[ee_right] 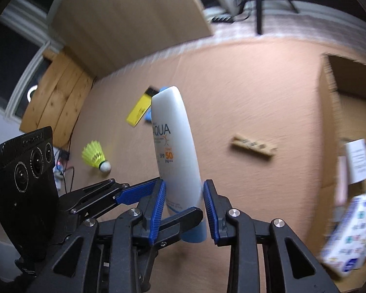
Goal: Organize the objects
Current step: 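Grasp the AQUA sunscreen bottle with the right tool and lift it upright, then carry the AQUA bottle into the box and open the right tool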
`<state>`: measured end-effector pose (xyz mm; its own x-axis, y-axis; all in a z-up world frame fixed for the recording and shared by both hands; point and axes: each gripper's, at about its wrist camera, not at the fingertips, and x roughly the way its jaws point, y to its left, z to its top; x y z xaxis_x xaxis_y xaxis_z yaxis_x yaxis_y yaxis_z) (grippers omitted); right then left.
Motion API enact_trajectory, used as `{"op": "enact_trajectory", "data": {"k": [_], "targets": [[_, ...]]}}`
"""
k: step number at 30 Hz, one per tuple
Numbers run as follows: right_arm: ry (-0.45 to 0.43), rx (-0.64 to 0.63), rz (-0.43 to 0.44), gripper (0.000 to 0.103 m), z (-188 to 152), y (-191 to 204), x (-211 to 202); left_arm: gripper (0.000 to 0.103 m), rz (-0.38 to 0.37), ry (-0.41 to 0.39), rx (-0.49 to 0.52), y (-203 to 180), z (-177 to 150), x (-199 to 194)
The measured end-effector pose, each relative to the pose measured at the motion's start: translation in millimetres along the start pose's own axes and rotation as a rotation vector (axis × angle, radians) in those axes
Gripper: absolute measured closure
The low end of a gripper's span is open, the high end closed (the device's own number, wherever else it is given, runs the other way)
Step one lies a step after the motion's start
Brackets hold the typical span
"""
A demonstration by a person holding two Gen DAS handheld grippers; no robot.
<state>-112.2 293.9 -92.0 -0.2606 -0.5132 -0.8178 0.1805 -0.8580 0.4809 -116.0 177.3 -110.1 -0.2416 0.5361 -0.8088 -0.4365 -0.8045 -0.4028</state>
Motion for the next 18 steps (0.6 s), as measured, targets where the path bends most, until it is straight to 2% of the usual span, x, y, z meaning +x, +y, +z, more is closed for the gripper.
{"op": "enact_trajectory", "data": {"k": [8, 18], "targets": [[-0.091, 0.05, -0.047, 0.074, 14.0, -50.7, -52.7, 0.049, -0.046, -0.006, 0.096, -64.8, 32.7, 28.4], [-0.14, 0.119, -0.094, 0.074, 18.1, -117.2, -96.3, 0.05, -0.102, 0.028, 0.179, -138.3, 65.0, 77.6]]}}
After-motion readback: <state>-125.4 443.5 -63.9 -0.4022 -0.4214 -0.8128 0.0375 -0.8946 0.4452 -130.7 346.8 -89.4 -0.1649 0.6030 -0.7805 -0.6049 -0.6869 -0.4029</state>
